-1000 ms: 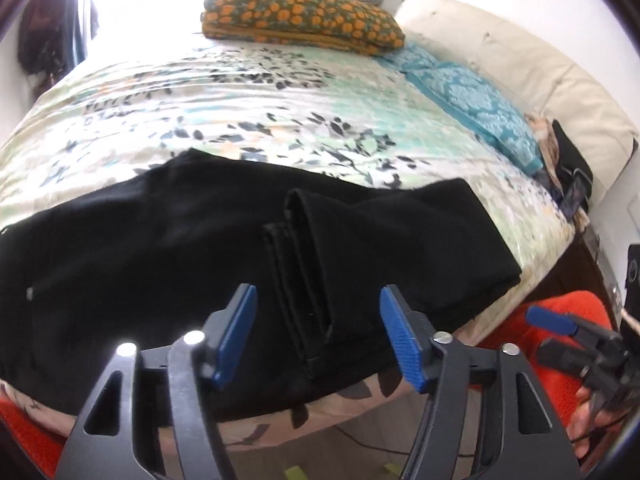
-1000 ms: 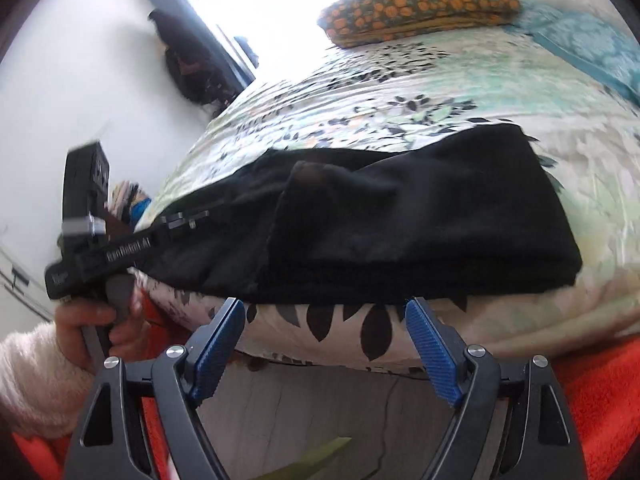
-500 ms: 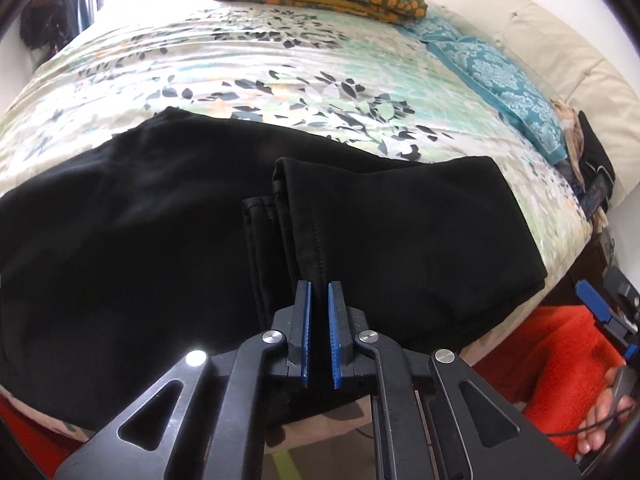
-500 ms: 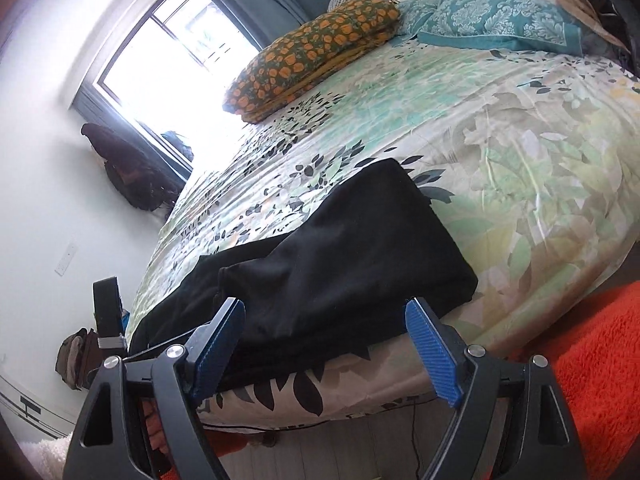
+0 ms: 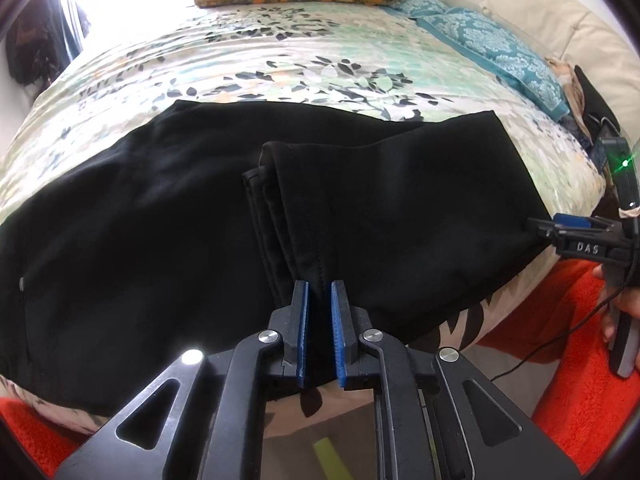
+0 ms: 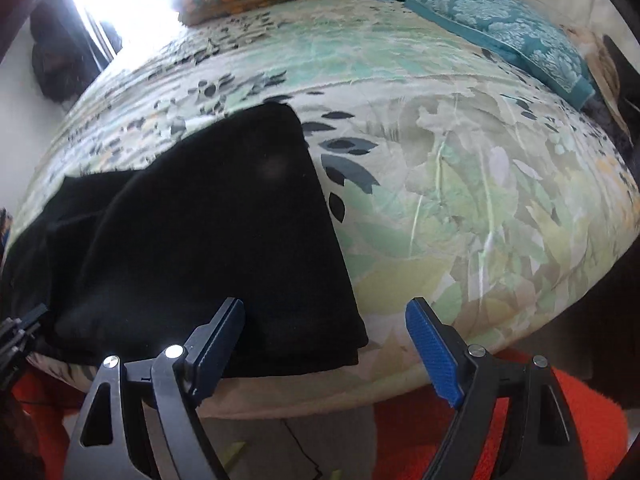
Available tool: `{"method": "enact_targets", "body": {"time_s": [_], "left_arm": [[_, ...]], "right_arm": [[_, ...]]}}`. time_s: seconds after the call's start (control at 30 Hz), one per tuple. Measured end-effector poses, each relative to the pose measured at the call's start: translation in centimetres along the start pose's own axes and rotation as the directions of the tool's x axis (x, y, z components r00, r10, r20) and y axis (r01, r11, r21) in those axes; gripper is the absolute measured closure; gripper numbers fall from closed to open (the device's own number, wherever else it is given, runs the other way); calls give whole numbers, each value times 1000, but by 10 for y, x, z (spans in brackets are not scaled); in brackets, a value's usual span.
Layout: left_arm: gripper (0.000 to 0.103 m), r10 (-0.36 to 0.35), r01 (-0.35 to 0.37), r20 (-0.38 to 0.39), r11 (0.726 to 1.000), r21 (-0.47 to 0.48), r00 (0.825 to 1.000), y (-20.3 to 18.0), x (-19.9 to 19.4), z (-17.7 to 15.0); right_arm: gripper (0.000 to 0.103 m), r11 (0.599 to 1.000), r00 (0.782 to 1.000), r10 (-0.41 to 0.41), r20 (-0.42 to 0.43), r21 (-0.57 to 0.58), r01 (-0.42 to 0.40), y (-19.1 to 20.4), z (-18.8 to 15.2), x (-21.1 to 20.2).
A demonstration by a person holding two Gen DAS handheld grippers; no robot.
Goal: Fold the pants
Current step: 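Pinch the new fold edge with the left tool and straighten it, then open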
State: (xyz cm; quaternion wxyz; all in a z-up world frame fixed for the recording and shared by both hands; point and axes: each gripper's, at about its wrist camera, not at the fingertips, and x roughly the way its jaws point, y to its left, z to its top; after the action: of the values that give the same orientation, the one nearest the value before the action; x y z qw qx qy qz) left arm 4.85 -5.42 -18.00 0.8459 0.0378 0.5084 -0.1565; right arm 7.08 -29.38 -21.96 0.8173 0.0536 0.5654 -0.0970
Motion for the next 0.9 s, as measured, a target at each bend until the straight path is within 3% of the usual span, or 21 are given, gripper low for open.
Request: {"method": "enact_targets", "body": {"time_s": [0.03, 0.07, 0.13, 0.27, 0.4, 0.5, 0.6, 0.63, 0.7, 0.73, 0.8, 0.83, 0.87, 0.9], "left_arm": [[77, 6, -6, -7, 1000, -15, 1000, 4, 0, 1], [62, 5, -5, 0, 999, -46, 1000, 11, -5, 2], [40, 12, -4, 50, 990, -144, 999, 32, -21, 4], [40, 100, -62, 156, 970, -235, 983, 51, -50, 15], [39, 36, -3, 220, 989, -146, 975, 17, -54, 27], [39, -49, 48, 206, 999, 10, 977, -23, -34, 25], [47, 32, -37, 70, 996, 80, 997, -36, 14, 16], [55, 49, -51, 34, 996, 72, 998, -32, 25, 11], [55, 11, -17, 95, 998, 64, 995, -25, 22, 2], [55, 14, -22, 93, 997, 78, 996, -26, 21, 0], [55, 25, -35, 94, 994, 102, 995, -30, 20, 0], [54, 25, -34, 93, 995, 96, 995, -30, 20, 0], [53, 17, -25, 93, 996, 84, 995, -30, 20, 1], [52, 7, -14, 94, 997, 74, 996, -28, 20, 1]], "right_arm": [[21, 999, 1000, -21, -21, -26, 21, 6, -3, 8], [20, 999, 999, -35, 4, -34, 35, 8, -4, 9], [20, 994, 997, -77, 30, -74, 79, 14, -7, 4], [20, 987, 991, -116, 67, -105, 123, 21, -14, -2], [16, 983, 987, -140, 77, -110, 148, 22, -14, -2], [13, 987, 989, -131, 69, -88, 137, 18, -14, -1], [12, 992, 992, -110, 64, -63, 114, 13, -14, 0], [12, 994, 994, -92, 62, -51, 95, 10, -14, -1], [19, 999, 992, -48, 118, -5, 49, 2, -14, -21], [20, 1000, 978, -15, 209, 13, 12, 0, -15, -41], [20, 993, 918, 112, 380, -22, -112, 2, -21, -78], [20, 979, 890, 203, 409, -68, -192, 8, -22, -85], [21, 958, 875, 288, 389, -114, -264, 16, -21, -83], [24, 936, 875, 352, 331, -152, -319, 27, -21, -73]]}}
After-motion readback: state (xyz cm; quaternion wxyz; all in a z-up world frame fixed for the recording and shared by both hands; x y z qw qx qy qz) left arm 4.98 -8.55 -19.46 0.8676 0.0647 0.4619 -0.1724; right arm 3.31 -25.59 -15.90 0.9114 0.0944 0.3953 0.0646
